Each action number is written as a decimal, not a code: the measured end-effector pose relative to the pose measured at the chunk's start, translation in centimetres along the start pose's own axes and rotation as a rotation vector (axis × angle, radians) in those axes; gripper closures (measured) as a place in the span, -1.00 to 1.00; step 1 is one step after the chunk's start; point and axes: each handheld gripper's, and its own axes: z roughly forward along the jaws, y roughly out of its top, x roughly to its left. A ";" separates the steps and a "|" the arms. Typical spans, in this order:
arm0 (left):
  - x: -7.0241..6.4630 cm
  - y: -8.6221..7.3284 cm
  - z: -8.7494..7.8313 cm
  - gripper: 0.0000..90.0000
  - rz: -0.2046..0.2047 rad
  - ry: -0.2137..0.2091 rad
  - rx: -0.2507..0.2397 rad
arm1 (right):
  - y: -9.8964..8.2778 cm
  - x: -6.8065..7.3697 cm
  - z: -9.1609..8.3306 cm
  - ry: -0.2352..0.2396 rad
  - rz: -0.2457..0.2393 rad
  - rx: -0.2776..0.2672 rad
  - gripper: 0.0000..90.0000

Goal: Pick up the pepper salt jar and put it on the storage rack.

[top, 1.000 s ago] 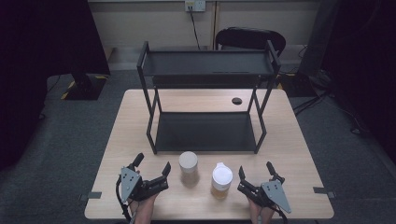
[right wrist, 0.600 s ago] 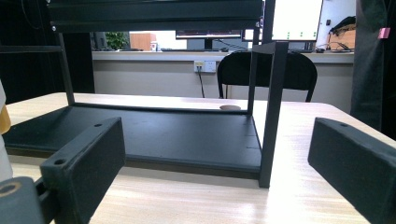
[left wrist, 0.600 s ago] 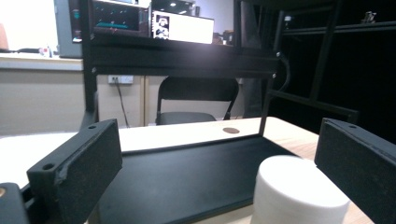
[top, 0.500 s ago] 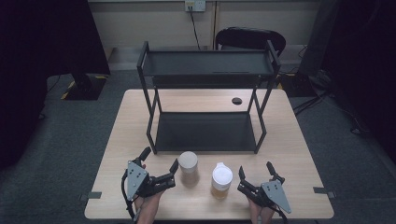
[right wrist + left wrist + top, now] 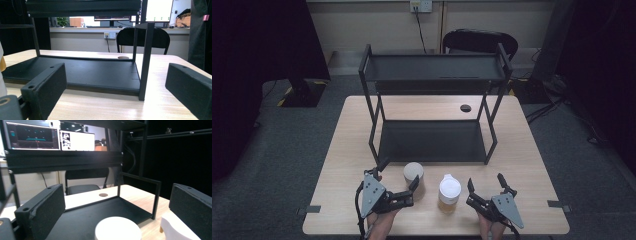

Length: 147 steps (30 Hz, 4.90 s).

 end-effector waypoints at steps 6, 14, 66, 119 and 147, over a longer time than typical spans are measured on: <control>-0.2 -0.9 0.6 -1.00 0.006 -0.023 0.009 | 0.0 0.0 0.0 0.000 0.000 0.000 -0.95; 0.2 -2.3 1.0 -1.00 0.004 -0.050 0.018 | 0.0 0.1 0.0 -0.003 0.000 0.000 -0.95; 0.7 -4.8 3.1 -0.22 -0.025 -0.029 0.177 | 0.0 0.1 0.0 -0.005 0.000 -0.001 -0.95; 2.3 2.9 3.6 -0.22 -0.001 -0.048 0.156 | 0.0 0.1 -0.1 -0.004 0.001 -0.002 -0.95; 3.5 9.5 5.4 -0.21 0.058 -0.052 0.107 | 0.0 0.0 0.0 0.001 0.001 -0.001 -0.95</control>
